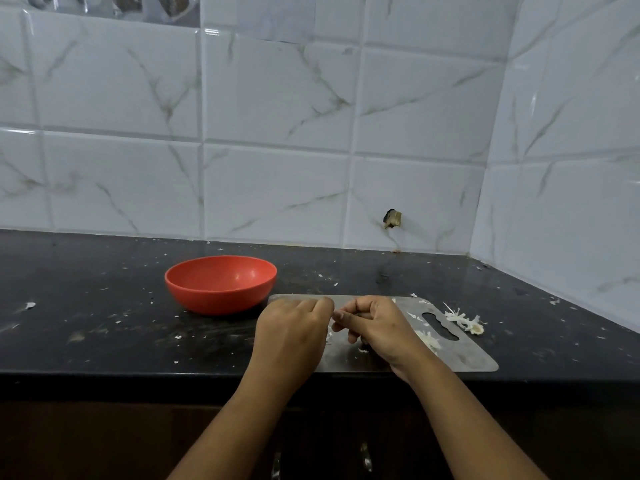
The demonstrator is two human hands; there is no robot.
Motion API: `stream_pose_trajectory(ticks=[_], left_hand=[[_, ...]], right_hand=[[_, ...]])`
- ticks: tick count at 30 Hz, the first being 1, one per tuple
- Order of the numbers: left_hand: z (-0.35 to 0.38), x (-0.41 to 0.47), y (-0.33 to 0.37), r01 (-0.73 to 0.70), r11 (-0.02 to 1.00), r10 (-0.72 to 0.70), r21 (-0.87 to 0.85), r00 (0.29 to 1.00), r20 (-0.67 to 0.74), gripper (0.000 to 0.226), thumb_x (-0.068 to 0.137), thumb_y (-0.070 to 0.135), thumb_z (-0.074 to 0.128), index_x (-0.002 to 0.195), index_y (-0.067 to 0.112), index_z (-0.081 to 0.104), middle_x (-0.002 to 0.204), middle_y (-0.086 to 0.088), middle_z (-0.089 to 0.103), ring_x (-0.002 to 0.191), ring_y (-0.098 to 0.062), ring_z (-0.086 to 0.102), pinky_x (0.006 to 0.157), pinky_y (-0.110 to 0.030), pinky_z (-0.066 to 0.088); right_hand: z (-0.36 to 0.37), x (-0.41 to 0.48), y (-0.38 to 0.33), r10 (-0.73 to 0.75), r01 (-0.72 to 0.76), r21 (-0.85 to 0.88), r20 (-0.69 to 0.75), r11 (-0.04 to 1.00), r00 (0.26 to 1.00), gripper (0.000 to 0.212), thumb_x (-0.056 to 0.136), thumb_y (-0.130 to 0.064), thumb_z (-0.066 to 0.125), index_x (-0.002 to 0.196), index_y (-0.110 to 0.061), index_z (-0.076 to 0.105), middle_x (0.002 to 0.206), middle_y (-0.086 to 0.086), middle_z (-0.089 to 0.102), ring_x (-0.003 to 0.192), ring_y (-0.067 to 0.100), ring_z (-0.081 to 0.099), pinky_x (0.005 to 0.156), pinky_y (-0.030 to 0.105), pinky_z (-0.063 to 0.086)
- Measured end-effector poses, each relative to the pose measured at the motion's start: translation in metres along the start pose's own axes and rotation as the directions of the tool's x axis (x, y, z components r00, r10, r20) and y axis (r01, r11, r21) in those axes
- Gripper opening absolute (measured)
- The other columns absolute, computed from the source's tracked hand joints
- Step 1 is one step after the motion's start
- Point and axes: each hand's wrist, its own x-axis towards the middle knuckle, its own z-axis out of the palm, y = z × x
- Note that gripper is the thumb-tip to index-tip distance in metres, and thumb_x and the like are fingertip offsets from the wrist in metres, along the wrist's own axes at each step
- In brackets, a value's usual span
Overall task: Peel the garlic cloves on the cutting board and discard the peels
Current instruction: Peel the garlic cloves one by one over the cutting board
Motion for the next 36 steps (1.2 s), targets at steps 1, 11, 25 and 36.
stream_pose_trajectory(ticks=[1, 11, 25, 36], left_hand=[[-0.0001, -0.0003, 0.0008, -0.013, 1.000, 0.013, 0.002, 1.000, -0.008, 0.020, 0.074, 0.018, 0.046, 0.065, 0.022, 0.063, 0.052, 0.006, 0.058, 0.045, -0.015, 0.055, 0.045, -0.023, 0.035], [-0.0020, 0.0039, 0.0017, 0.019, 0.993, -0.027, -0.114, 0.998, -0.063, 0.021, 0.079, 0.019, 0.049, 0.074, 0.024, 0.068, 0.059, 0.010, 0.063, 0.048, -0.010, 0.056, 0.050, -0.020, 0.028], [-0.0004, 0.0063, 0.0033, 0.164, 0.949, -0.142, -0.268, 0.985, 0.099, 0.019, 0.080, 0.012, 0.074, 0.084, 0.025, 0.060, 0.067, 0.012, 0.062, 0.047, -0.007, 0.051, 0.039, -0.015, 0.026], [-0.0035, 0.0066, 0.0025, 0.287, 0.935, -0.222, -0.209, 0.932, 0.286, 0.017, 0.099, 0.033, 0.039, 0.097, 0.028, 0.055, 0.086, 0.008, 0.066, 0.077, -0.011, 0.058, 0.061, -0.029, 0.043]], right_hand=[[-0.0001, 0.0001, 0.0002, 0.002, -0.002, -0.005, -0.004, 1.000, 1.000, 0.011, 0.089, -0.021, 0.067, 0.080, -0.016, 0.070, 0.077, 0.002, 0.074, 0.057, 0.007, 0.055, 0.054, 0.019, 0.042], [-0.0054, 0.0006, -0.0005, 0.024, -0.024, 0.128, 0.006, 0.991, 1.000, 0.010, 0.089, -0.016, 0.067, 0.092, -0.007, 0.070, 0.083, 0.004, 0.075, 0.057, 0.006, 0.054, 0.052, 0.019, 0.039], [-0.0070, 0.0006, 0.0019, -0.016, 0.019, 0.231, -0.014, 0.973, 1.000, 0.016, 0.079, -0.013, 0.075, 0.094, -0.011, 0.071, 0.081, 0.006, 0.075, 0.053, 0.007, 0.053, 0.052, 0.016, 0.042], [-0.0065, 0.0038, 0.0063, -0.001, 0.017, 0.252, -0.064, 0.967, 0.998, 0.013, 0.085, -0.008, 0.071, 0.098, -0.007, 0.072, 0.084, 0.008, 0.074, 0.056, 0.008, 0.054, 0.051, 0.017, 0.040]])
